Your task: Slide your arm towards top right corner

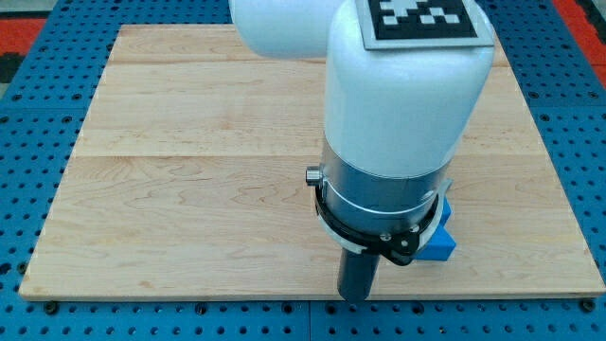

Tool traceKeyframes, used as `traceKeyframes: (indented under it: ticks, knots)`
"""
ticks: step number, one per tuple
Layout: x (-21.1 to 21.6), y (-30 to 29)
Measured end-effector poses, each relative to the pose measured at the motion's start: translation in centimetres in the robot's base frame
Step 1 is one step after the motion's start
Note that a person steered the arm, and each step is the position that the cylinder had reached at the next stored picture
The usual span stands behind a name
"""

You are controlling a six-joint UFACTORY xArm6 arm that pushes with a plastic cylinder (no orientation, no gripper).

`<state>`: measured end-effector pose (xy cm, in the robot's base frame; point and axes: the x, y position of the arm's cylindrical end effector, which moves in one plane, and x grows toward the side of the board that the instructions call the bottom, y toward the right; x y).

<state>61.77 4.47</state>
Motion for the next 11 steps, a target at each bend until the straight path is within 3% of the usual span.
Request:
traceKeyframes:
  ticks: [2, 3, 4, 8, 9, 11]
  knots:
    - [0.1, 4.9]
    - [-0.3, 11.5]
    - [-3.7, 19.1]
    - [-24.5, 19.1]
    - [-26.4, 21.5]
    - [-38.4, 19.6]
